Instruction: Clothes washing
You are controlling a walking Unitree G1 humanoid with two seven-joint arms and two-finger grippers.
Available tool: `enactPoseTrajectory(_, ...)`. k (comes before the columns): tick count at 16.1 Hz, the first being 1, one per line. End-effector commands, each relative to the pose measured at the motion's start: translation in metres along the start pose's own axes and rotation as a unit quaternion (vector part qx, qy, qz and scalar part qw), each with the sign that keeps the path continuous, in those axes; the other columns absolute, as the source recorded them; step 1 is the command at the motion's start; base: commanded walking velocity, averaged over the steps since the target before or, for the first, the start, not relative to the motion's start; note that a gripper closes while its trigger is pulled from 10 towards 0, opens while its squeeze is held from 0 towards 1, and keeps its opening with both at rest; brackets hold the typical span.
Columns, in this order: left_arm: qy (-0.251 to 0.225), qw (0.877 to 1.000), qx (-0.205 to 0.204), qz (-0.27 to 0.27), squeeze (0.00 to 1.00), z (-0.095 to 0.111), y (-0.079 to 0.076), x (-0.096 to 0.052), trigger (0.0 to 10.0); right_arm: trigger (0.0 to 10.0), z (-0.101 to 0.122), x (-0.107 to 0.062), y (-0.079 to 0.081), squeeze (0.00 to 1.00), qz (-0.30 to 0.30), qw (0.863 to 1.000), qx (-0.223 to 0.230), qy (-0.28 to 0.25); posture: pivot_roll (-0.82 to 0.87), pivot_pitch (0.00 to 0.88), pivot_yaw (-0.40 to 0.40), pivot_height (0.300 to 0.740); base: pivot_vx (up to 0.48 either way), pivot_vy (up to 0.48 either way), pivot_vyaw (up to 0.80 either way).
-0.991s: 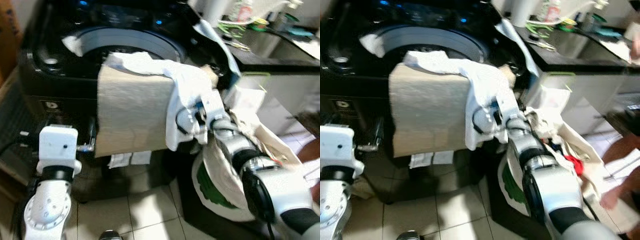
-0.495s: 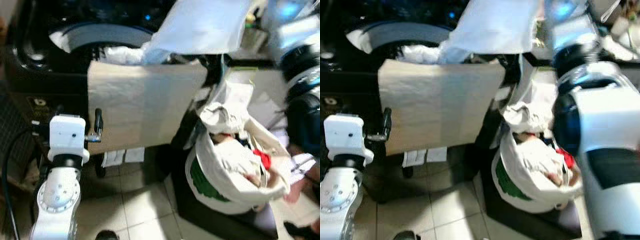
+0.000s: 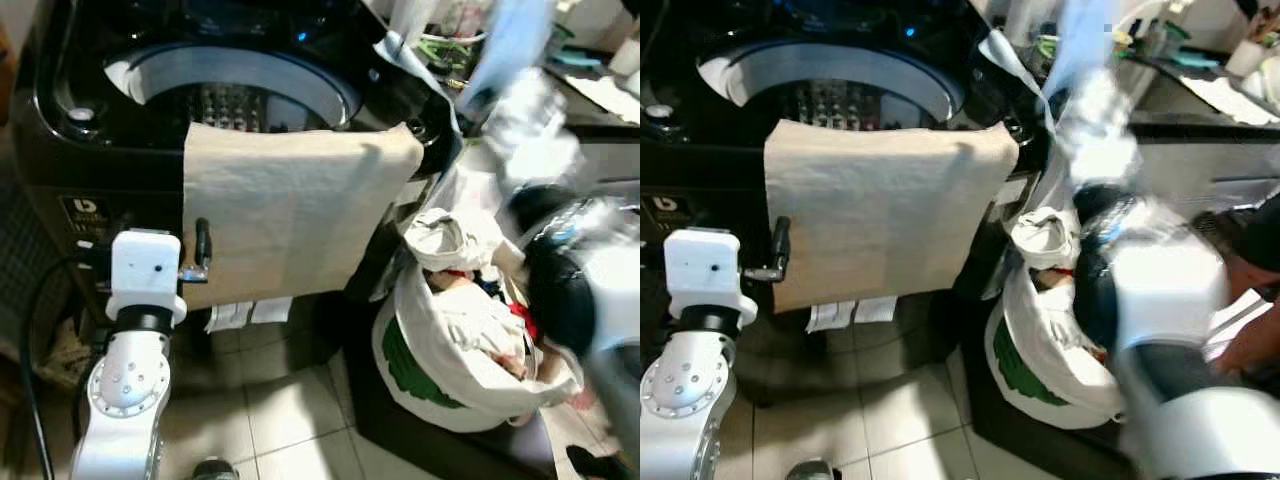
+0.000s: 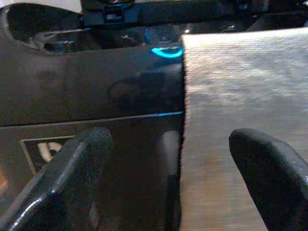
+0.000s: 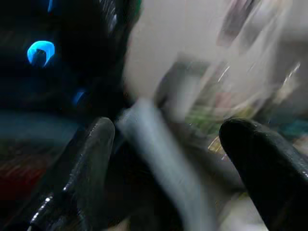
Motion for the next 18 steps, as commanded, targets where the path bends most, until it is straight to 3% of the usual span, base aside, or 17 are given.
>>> enactPoseTrajectory(1, 0.004, 1.000, 0.003, -0.011, 0.00, -0.003, -0.007, 0.000, 10.0, 10.0, 0.006, 0.000, -0.007, 0.00, 0.000, 1.000, 0.022, -0.014, 0.25, 0.000, -0.171, 0.740, 0.000, 0.000, 0.00)
enactPoseTrajectory(4, 0.014, 1.000, -0.006, -0.012, 0.00, -0.010, -0.009, 0.001, 10.0, 10.0, -0.034, -0.017, 0.009, 0.00, 0.053, 0.998, 0.041, 0.004, 0.21, 0.000, -0.165, 0.740, 0.000, 0.000, 0.00)
enactPoseTrajectory(6, 0.012, 1.000, -0.010, -0.012, 0.00, -0.011, -0.011, 0.005, 10.0, 10.0, -0.035, -0.030, 0.028, 0.00, 0.105, 0.994, 0.008, -0.037, 0.19, 0.000, -0.156, 0.740, 0.000, 0.000, 0.00)
enactPoseTrajectory(7, 0.006, 1.000, -0.011, -0.017, 0.00, -0.010, -0.015, 0.008, 10.0, 10.0, -0.027, -0.047, 0.042, 0.00, 0.149, 0.985, -0.026, -0.087, 0.18, 0.000, -0.152, 0.740, 0.000, 0.000, 0.00)
enactPoseTrajectory(8, 0.006, 1.000, -0.012, -0.018, 0.00, -0.011, -0.016, 0.009, 10.0, 10.0, -0.028, -0.058, 0.047, 0.00, 0.163, 0.981, -0.030, -0.102, 0.18, 0.000, -0.151, 0.740, 0.000, 0.000, 0.00)
enactPoseTrajectory(9, 0.005, 1.000, -0.013, -0.017, 0.00, -0.013, -0.017, 0.011, 10.0, 10.0, -0.040, -0.088, 0.057, 0.00, 0.194, 0.974, -0.041, -0.112, 0.18, 0.000, -0.149, 0.740, 0.000, 0.000, 0.00)
enactPoseTrajectory(11, 0.005, 1.000, -0.015, -0.015, 0.00, -0.016, -0.017, 0.012, 10.0, 10.0, -0.065, -0.125, 0.061, 0.00, 0.219, 0.970, -0.057, -0.090, 0.17, 0.000, -0.145, 0.740, 0.000, 0.000, 0.00)
enactPoseTrajectory(12, 0.006, 1.000, -0.014, -0.018, 0.00, -0.018, -0.019, 0.012, 10.0, 10.0, -0.080, -0.143, 0.058, 0.00, 0.213, 0.975, -0.038, -0.053, 0.16, 0.000, -0.138, 0.740, 0.000, 0.000, 0.00)
enactPoseTrajectory(13, 0.006, 1.000, -0.011, -0.021, 0.00, -0.019, -0.021, 0.012, 10.0, 10.0, -0.083, -0.150, 0.057, 0.00, 0.214, 0.975, -0.038, -0.044, 0.16, 0.000, -0.137, 0.740, 0.000, 0.000, 0.00)
enactPoseTrajectory(14, 0.009, 0.999, 0.016, -0.030, 0.00, -0.021, -0.025, 0.012, 10.0, 10.0, -0.098, -0.167, 0.044, 0.00, 0.210, 0.976, -0.059, -0.020, 0.15, 0.000, -0.131, 0.740, 0.000, 0.000, 0.00)
enactPoseTrajectory(15, 0.013, 0.999, 0.018, -0.035, 0.00, -0.024, -0.028, 0.012, 10.0, 10.0, -0.111, -0.177, 0.031, 0.00, 0.199, 0.977, -0.075, 0.002, 0.15, 0.000, -0.128, 0.740, 0.000, 0.000, 0.00)
enactPoseTrajectory(16, 0.014, 0.999, 0.009, -0.048, 0.00, -0.027, -0.033, 0.013, 10.0, 10.0, -0.131, -0.181, 0.014, 0.00, 0.168, 0.981, -0.086, 0.040, 0.13, 0.000, -0.108, 0.740, 0.000, 0.000, 0.00)
enactPoseTrajectory(18, -0.006, 0.998, 0.021, -0.067, 0.00, -0.024, -0.043, 0.020, 10.0, 10.0, -0.147, -0.170, 0.006, 0.00, 0.134, 0.985, -0.078, 0.077, 0.12, 0.000, -0.089, 0.740, 0.000, 0.000, 0.00)
Point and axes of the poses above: a point about 5 cm out from each wrist's last joint towards the gripper, its own x axis pointing out of the wrist towards the gripper, its own z axis along the axis of the wrist's last joint, y = z × x, the point moved 5 cm from there along x, pointing out of the wrist towards the gripper, and after that the axes turned 6 degrees about x, right-handed, at the moved point
